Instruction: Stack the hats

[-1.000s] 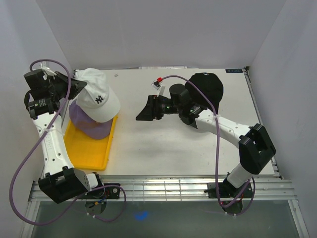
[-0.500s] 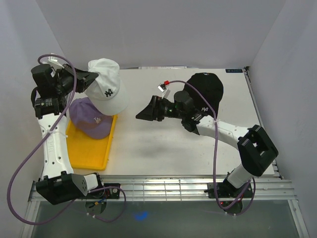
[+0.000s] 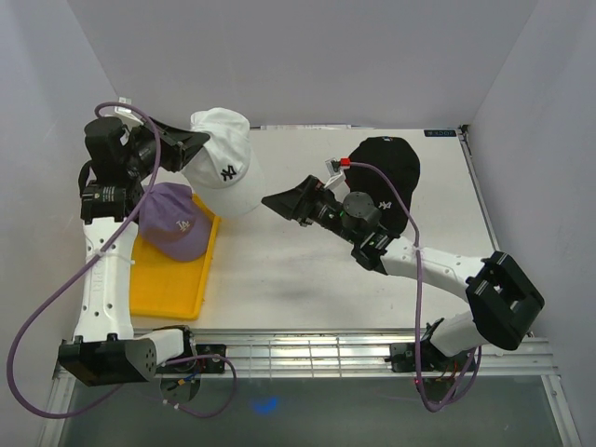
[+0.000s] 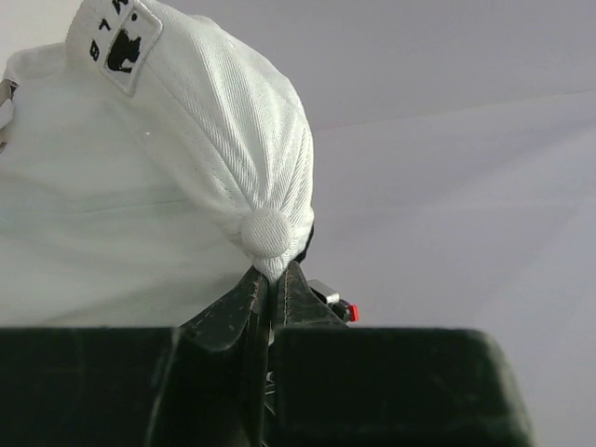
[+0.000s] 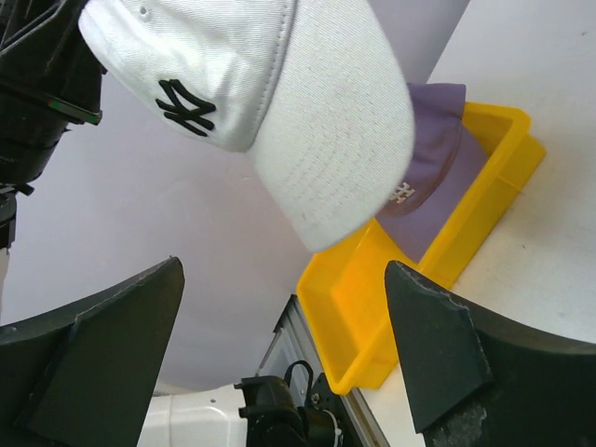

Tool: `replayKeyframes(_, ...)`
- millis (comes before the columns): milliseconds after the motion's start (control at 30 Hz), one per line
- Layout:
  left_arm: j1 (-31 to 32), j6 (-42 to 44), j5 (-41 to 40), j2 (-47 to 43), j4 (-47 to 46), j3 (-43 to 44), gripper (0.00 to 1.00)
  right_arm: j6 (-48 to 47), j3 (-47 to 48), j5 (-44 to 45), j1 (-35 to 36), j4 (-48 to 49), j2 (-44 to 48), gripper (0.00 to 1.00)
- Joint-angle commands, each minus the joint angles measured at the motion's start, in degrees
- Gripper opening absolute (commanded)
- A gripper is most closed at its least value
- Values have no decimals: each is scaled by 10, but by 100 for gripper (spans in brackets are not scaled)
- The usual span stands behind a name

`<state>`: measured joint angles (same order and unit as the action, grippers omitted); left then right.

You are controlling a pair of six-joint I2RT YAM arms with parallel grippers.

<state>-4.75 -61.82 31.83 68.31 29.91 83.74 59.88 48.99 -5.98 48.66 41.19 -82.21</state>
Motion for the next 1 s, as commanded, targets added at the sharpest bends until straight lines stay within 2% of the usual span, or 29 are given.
replayKeyframes(0, 19, -19, -16, 1, -21, 27, 0, 8, 10, 57, 18, 49, 2, 94)
replayKeyframes(133, 38, -21, -22, 6, -21, 37, 0, 17, -10, 97, 29, 57, 1, 95)
replayKeyframes(267, 69, -22, -33, 9, -21, 35, 0, 38, -25, 105, 31, 102, -8, 96)
replayKeyframes(500, 113, -23, -56, 24, -21, 43, 0, 63, -28, 115, 35, 125, -31, 96)
replayKeyframes(633, 127, -22, -63, 32, -22, 48, 0, 84, -43, 121, 37, 160, -49, 96)
replayKeyframes(967, 134, -15, -72, 37, -21, 46, 0, 89, -76, 146, 43, 174, -38, 96)
